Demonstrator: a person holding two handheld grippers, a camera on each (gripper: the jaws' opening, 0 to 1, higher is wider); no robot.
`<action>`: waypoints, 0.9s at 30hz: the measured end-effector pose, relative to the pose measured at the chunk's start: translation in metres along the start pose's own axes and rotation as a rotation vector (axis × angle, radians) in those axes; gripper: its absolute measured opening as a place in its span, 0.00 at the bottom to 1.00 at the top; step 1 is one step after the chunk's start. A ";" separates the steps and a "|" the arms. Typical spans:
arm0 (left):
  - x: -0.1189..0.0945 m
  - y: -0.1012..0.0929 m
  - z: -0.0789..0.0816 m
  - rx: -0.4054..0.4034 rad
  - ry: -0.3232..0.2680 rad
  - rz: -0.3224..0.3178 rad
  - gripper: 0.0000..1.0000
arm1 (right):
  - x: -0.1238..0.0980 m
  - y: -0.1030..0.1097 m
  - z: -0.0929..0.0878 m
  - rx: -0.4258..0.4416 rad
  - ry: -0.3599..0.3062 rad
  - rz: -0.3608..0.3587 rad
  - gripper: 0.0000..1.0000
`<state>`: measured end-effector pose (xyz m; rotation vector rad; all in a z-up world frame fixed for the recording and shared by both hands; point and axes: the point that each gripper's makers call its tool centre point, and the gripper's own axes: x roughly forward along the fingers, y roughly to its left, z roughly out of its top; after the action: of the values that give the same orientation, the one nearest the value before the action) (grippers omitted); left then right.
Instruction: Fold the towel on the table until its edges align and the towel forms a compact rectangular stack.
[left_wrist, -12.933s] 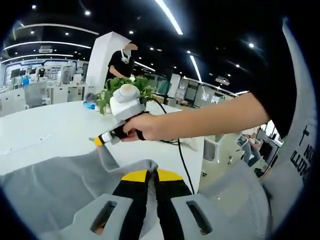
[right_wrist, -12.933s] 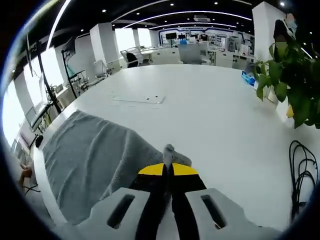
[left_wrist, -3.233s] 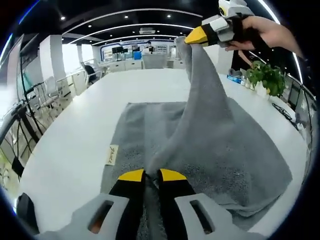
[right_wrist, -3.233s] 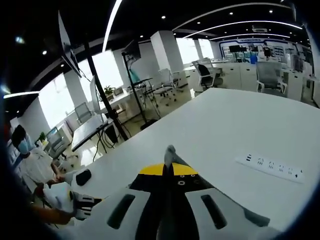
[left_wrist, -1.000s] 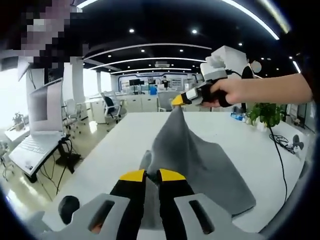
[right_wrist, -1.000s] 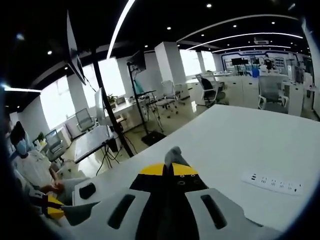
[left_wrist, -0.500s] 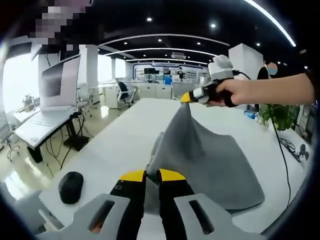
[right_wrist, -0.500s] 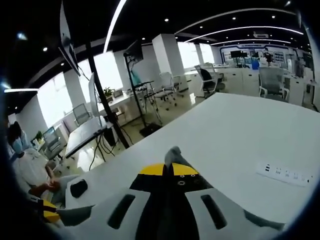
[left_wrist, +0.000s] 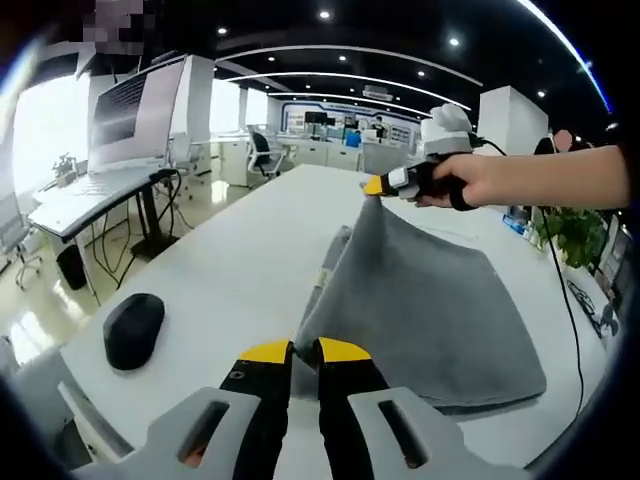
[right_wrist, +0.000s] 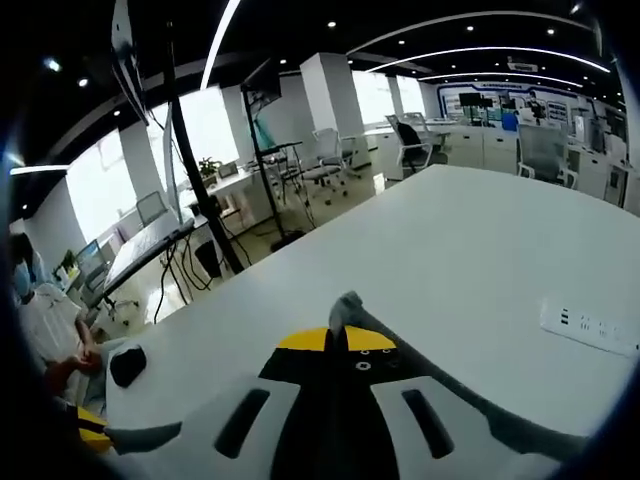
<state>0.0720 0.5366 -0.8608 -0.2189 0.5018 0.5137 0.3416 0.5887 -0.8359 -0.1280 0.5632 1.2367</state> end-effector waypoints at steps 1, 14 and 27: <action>0.002 0.001 -0.002 0.000 0.003 0.003 0.09 | 0.004 0.001 -0.002 -0.002 0.004 -0.001 0.01; 0.025 0.016 -0.032 -0.037 0.062 0.008 0.10 | 0.040 -0.004 -0.030 -0.078 0.044 -0.018 0.03; 0.027 0.019 -0.039 -0.013 0.100 0.003 0.21 | 0.056 0.002 -0.046 -0.213 0.112 0.065 0.35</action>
<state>0.0670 0.5514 -0.9095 -0.2573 0.5966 0.5108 0.3355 0.6191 -0.9014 -0.3621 0.5350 1.3574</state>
